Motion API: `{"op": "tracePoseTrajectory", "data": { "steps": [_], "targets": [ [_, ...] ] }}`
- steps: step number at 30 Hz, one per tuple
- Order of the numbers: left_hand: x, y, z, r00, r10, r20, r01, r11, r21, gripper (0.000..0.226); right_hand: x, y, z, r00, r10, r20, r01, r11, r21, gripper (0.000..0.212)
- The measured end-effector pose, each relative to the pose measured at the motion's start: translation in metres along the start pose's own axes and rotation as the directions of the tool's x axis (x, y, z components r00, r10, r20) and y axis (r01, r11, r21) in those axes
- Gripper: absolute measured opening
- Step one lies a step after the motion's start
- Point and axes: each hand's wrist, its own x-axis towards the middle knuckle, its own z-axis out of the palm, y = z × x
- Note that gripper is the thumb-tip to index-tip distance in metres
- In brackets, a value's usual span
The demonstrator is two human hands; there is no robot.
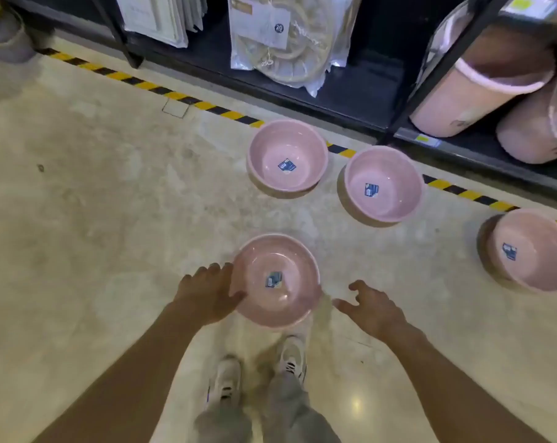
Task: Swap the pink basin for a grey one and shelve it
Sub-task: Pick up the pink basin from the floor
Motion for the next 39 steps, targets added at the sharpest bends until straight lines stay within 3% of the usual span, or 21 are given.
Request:
{"op": "tracePoseTrajectory", "data": {
  "steps": [5,10,16,18,21,24,28,33,39],
  "targets": [
    [0.134,-0.045,0.086,0.981,-0.142,0.135,0.172,0.952,-0.252,0.075,0.135,0.019,0.075,0.99,0.121,0.067,-0.124,0.991,0.04,0.079],
    [0.238,-0.092,0.166,0.957,-0.249,0.153,0.283,0.916,-0.284,0.088,0.228,0.04,0.152,0.961,0.246,0.125,-0.263,0.953,0.15,0.094],
    [0.273,-0.105,0.232,0.923,-0.267,0.277,0.361,0.851,-0.381,0.092,0.27,0.053,0.216,0.937,0.301,0.176,-0.341,0.898,0.279,0.073],
    [0.274,-0.106,0.245,0.922,-0.276,0.27,0.369,0.837,-0.404,0.087,0.274,0.054,0.228,0.939,0.293,0.181,-0.338,0.886,0.318,0.066],
    [0.275,-0.103,0.259,0.908,-0.342,0.243,0.418,0.793,-0.443,0.059,0.277,0.056,0.241,0.928,0.322,0.186,-0.369,0.861,0.351,0.056],
    [0.275,-0.099,0.263,0.906,-0.346,0.245,0.424,0.741,-0.521,0.043,0.28,0.053,0.245,0.928,0.343,0.142,-0.371,0.829,0.419,0.04],
    [0.271,-0.093,0.251,0.905,-0.355,0.233,0.414,0.615,-0.671,0.048,0.28,0.041,0.239,0.938,0.341,0.062,-0.325,0.805,0.496,0.01],
    [0.256,-0.096,0.209,0.925,-0.342,0.162,0.36,0.661,-0.658,0.053,0.262,0.022,0.201,0.964,0.265,0.015,-0.235,0.829,0.507,0.008],
    [0.23,-0.092,0.119,0.946,-0.316,0.068,0.273,0.667,-0.694,0.033,0.222,-0.013,0.114,0.979,0.191,-0.067,-0.127,0.837,0.533,0.031]
  ]
}}
